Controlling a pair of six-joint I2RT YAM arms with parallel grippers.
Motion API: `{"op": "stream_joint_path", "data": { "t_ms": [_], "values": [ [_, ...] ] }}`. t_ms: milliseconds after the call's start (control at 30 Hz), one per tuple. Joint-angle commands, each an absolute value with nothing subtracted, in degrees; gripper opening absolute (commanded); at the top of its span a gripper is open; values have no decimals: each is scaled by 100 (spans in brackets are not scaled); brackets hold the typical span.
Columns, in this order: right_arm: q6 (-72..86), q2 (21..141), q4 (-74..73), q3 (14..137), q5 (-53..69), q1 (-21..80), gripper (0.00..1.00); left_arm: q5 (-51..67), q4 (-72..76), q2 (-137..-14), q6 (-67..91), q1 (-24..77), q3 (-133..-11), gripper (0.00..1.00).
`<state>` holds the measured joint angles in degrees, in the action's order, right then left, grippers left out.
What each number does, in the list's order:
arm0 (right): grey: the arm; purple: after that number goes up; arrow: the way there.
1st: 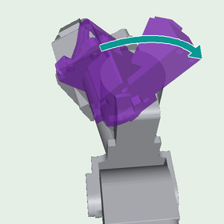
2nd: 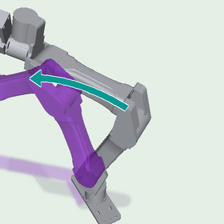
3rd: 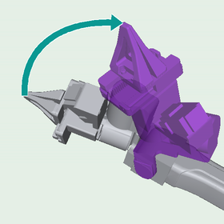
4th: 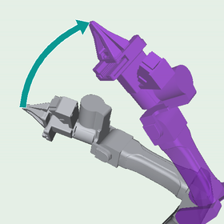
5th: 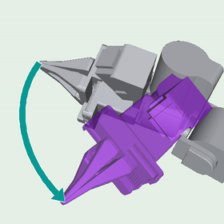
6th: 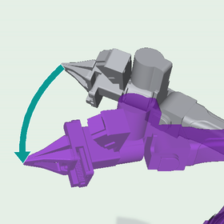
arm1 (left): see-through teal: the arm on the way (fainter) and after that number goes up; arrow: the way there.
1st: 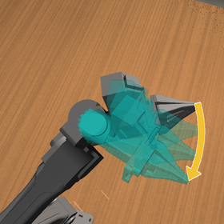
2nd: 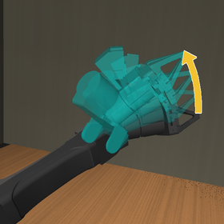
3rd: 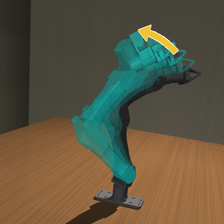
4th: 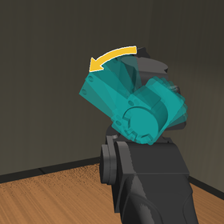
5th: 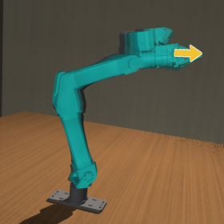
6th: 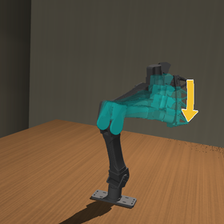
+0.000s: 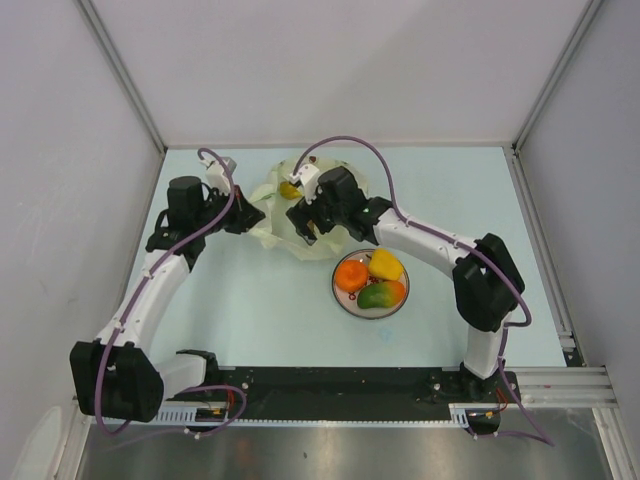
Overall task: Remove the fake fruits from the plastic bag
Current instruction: Adjust the plastic bag at the center of the board.
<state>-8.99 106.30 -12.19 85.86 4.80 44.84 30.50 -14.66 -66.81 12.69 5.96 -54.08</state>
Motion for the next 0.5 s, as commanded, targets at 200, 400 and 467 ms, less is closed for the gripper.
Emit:
{"op": "stream_joint_path", "data": {
  "t_ms": [200, 400, 467],
  "values": [
    [-624, 10661, -1591, 8692, 9, 4298, 62, 3050, -1389, -6767, 1354, 562, -5704, 0],
    [-1607, 10766, -784, 8244, -807, 4070, 42, 3102, -1371, -6969, 1371, 589, -6072, 0],
    [-2011, 10959, -267, 8235, -1175, 3659, 38, 3260, -1293, -7013, 1397, 606, -6152, 0]
  ]
}}
